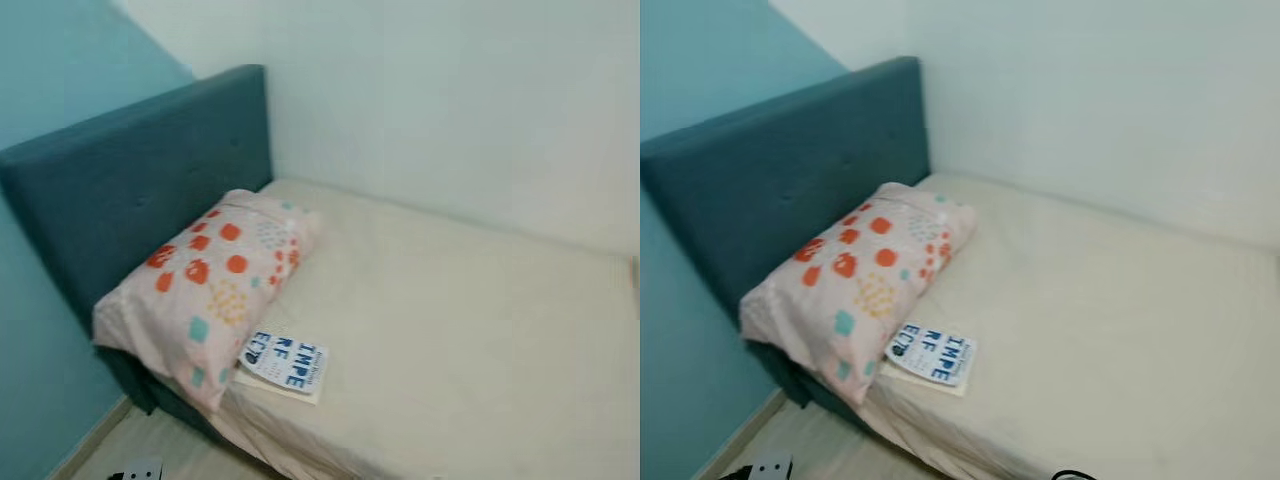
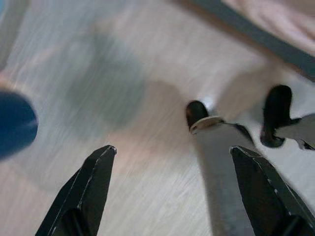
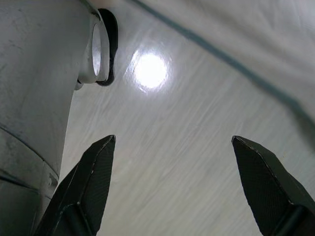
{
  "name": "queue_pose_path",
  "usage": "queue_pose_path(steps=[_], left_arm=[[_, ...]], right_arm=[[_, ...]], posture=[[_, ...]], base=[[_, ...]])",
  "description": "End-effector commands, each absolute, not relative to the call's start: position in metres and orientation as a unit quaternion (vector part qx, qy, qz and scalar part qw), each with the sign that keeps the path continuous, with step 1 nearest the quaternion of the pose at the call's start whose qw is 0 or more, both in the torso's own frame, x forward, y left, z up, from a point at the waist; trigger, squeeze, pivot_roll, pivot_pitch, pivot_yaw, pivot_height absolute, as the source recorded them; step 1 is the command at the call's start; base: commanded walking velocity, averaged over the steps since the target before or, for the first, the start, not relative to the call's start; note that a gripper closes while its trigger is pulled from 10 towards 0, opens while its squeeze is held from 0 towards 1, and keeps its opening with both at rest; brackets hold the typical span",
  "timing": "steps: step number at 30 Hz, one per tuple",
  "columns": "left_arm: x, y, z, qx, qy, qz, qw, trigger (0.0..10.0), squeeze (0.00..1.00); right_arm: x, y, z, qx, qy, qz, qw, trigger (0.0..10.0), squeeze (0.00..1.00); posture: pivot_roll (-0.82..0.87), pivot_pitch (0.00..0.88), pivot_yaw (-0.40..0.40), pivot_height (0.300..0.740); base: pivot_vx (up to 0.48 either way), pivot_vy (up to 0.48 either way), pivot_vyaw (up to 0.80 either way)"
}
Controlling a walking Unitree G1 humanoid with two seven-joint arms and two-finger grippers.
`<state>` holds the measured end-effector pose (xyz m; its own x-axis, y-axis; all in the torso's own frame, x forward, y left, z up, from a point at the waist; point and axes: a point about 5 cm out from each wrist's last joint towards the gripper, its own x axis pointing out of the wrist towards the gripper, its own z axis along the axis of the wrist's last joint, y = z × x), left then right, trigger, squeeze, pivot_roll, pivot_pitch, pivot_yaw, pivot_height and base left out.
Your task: Clean up the room
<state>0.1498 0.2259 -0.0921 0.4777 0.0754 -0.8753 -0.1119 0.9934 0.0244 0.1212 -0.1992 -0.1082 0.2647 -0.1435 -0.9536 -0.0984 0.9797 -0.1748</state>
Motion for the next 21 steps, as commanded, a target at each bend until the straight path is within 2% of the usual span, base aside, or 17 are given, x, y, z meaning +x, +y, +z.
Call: queue_pose_path(steps=[1,21], left_arm=[[0.1522,0.2264,-0.0909,-0.015,0.504,0.048,0.862,10.0,0.00],[0.1434,0.2257,-0.0943,-0.027,0.511,0.056,0.858,10.0,0.00]], right_arm=[[0.1287,-0.1916,-0.1070,-0.087,0.593,-0.008,0.800,10.0,0.00],[0.1342,-0.1925,-0.1050,-0.096,0.575,-0.010,0.813,10.0,0.00]], posture=[[-0.09,0.041,0.005,0.740],[-0.09,0.050,0.008,0.740]], base=[[0.000,0.000,-0.68],[0.000,0.000,-0.68]])
